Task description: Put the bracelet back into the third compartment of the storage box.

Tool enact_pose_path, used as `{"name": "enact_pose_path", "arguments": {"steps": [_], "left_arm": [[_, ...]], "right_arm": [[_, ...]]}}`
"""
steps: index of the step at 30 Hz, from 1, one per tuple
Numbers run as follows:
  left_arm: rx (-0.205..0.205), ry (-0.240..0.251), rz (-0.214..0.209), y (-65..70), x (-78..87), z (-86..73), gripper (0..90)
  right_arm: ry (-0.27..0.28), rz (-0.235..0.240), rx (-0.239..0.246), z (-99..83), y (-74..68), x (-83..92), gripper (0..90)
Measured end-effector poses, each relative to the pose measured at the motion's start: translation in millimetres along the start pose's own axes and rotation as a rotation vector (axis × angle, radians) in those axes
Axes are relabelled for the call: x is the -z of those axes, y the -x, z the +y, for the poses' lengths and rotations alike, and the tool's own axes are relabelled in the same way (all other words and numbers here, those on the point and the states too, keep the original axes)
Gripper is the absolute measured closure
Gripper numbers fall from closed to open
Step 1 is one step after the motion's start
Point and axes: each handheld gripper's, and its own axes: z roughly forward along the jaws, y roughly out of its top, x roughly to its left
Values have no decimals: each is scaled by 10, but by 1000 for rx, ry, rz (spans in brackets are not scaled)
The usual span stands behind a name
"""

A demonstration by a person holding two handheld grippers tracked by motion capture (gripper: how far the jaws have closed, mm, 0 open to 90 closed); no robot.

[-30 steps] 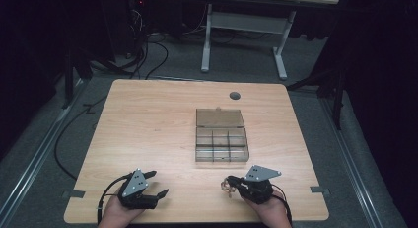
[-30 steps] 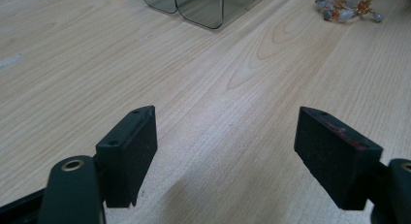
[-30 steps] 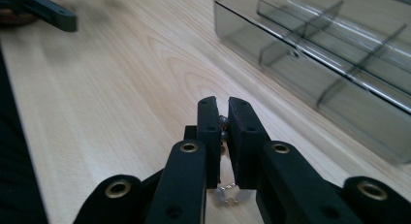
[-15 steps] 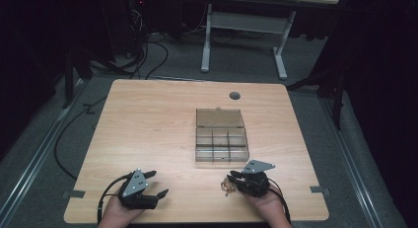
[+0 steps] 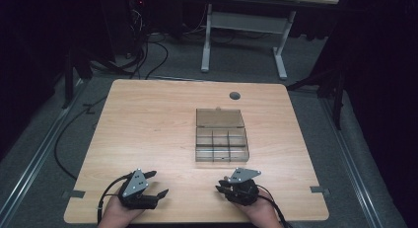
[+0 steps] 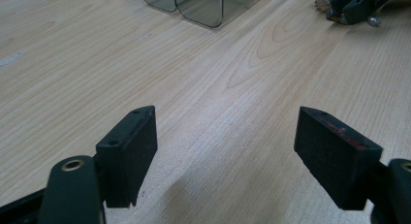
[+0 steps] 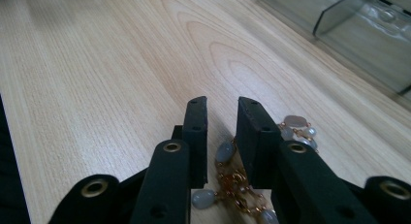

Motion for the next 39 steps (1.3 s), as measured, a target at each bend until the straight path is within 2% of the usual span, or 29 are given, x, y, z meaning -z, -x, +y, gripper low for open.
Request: {"name": "enact_pose_path", "arguments": {"steps": [3,13,17,20,23,24,26,29,35,39], "left_arm": [[1,1,-1,0,-1,-1,239],[5,-1,-1,-3,0,-1,240],[5,-3,0,-5,0,0,243],[9,-3,4,-5,-1,0,244],[8,-2,3,-5,0,-1,243],[4,-2,1,-4,3,-1,244],[2,1,1,-3,3,-2,244],[3,6,-1,0,7,-5,244],[2,8,-4,2,8,-5,243],[0,7,-5,2,9,-5,243]], "right_arm": [[-7,-7,-1,-52,51,52,762],[-8,-65,-64,-299,330,331,773],[0,-68,-80,-344,388,390,766],[56,-89,-117,-334,454,535,722],[65,-110,-143,-333,484,596,691],[48,-130,-171,-350,528,634,662],[31,-157,-195,-382,568,671,647],[-8,-174,-230,-435,622,707,622],[-99,-190,-254,-483,682,735,602],[-162,-198,-252,-459,692,752,592]]}}
